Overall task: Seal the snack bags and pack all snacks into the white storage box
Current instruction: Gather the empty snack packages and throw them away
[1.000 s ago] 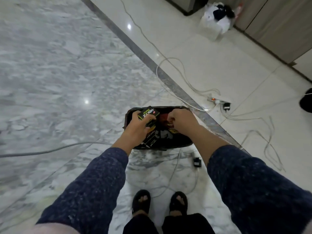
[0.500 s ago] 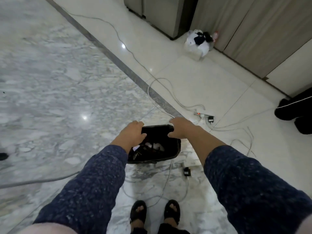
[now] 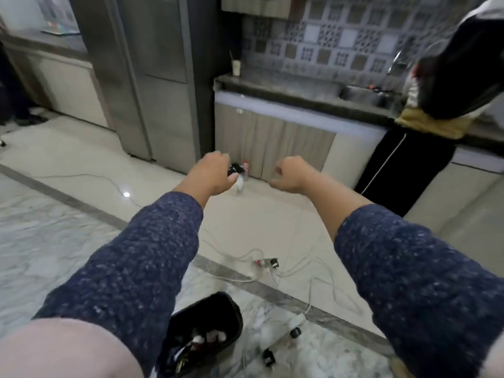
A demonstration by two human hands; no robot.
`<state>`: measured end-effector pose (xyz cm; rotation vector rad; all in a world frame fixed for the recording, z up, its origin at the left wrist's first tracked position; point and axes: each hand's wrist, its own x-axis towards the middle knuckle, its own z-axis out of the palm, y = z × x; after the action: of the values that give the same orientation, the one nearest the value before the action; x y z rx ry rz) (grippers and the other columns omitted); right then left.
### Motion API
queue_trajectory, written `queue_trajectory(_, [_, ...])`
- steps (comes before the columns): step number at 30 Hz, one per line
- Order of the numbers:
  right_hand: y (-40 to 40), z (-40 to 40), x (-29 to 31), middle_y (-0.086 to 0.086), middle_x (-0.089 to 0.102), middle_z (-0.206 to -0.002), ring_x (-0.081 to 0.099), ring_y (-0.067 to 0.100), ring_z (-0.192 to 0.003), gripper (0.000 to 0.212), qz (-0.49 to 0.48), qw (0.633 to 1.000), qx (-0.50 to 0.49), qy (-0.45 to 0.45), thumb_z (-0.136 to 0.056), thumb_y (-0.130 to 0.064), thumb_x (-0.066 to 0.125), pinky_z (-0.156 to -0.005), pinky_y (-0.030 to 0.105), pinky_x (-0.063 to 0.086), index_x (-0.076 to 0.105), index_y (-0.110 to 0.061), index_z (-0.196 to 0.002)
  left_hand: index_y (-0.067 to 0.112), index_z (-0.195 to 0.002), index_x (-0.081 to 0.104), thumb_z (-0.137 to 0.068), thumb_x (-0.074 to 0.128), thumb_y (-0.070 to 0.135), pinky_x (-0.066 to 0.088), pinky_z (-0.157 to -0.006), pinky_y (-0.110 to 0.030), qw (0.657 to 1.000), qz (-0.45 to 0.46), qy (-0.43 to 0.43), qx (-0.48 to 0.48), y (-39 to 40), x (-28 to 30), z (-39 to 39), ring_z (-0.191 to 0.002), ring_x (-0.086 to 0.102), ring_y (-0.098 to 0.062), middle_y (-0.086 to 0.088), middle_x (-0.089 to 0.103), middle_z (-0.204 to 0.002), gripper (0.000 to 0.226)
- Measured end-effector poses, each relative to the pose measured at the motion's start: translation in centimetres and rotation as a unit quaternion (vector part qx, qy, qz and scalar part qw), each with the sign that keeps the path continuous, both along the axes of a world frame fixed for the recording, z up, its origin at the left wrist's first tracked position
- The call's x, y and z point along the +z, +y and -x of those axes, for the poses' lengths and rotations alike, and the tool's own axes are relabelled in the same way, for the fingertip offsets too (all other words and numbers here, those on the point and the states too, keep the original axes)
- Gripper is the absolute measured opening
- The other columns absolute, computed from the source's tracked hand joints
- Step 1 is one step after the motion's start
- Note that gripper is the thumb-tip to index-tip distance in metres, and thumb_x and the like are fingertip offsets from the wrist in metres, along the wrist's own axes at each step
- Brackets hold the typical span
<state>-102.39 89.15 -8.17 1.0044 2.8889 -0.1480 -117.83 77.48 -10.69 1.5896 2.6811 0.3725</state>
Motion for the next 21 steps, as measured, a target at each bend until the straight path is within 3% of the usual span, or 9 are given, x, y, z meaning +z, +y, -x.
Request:
queue_trajectory(2, [-0.3, -2.9, 3.0, 0.01, 0.054, -0.09, 0.06, 0.034, -0.099, 0.03, -0.021, 0.998, -0.048, 0.031, -0.089, -0.035, 0.052, -0.071, 0.03, 0.041, 0.056, -0.005, -0.09, 0.003, -0.119, 0.051, -0.093, 0.05, 0.04, 0.041, -0.092, -0.041, 0.999, -0.023, 0.024, -0.038, 0.9, 3.3, -1.6, -0.114, 0.049, -0.034, -0.017, 0.05, -0.12, 0.046])
queue_trajectory(5, [-1.5, -7.7, 6.4, 0.014, 0.062, -0.115, 0.057, 0.032, -0.109, 0.047, -0.039, 0.99, -0.119, 0.073, -0.09, -0.038, 0.053, -0.089, 0.038, 0.049, 0.059, -0.001, -0.118, 0.001, -0.121, 0.052, -0.092, 0.05, 0.04, 0.041, -0.094, -0.04, 0.991, -0.053, 0.052, -0.115, 2.0, 7.0, -4.6, -0.114, 0.049, -0.034, -0.018, 0.052, -0.122, 0.048])
queue_trajectory(8, [-3.6, -13.0, 8.4, 0.013, 0.058, -0.127, 0.054, 0.03, -0.117, 0.051, -0.067, 0.977, -0.182, 0.093, -0.091, -0.038, 0.053, -0.099, 0.04, 0.046, 0.054, -0.003, -0.128, 0.002, -0.121, 0.054, -0.092, 0.05, 0.041, 0.042, -0.094, -0.039, 0.974, -0.075, 0.069, -0.2, 3.1, 9.4, -8.6, -0.113, 0.052, -0.033, -0.018, 0.055, -0.123, 0.049])
queue_trajectory(15, [-9.5, -26.6, 9.5, 0.014, 0.054, -0.131, 0.052, 0.029, -0.118, 0.05, -0.089, 0.928, -0.349, 0.094, -0.09, -0.036, 0.055, -0.098, 0.038, 0.046, 0.05, -0.006, -0.13, 0.003, -0.118, 0.059, -0.092, 0.05, 0.042, 0.045, -0.093, -0.039, 0.924, -0.072, 0.075, -0.368, 3.6, 10.5, -21.4, -0.112, 0.054, -0.032, -0.017, 0.061, -0.12, 0.048])
queue_trajectory(21, [-17.6, -39.0, 10.0, 0.017, 0.053, -0.135, 0.05, 0.032, -0.124, 0.053, -0.116, 0.852, -0.503, 0.084, -0.089, -0.034, 0.056, -0.103, 0.037, 0.042, 0.05, -0.002, -0.131, 0.001, -0.12, 0.059, -0.092, 0.049, 0.041, 0.045, -0.095, -0.038, 0.858, -0.07, 0.062, -0.506, 1.6, 10.9, -35.1, -0.115, 0.054, -0.033, -0.018, 0.06, -0.121, 0.05])
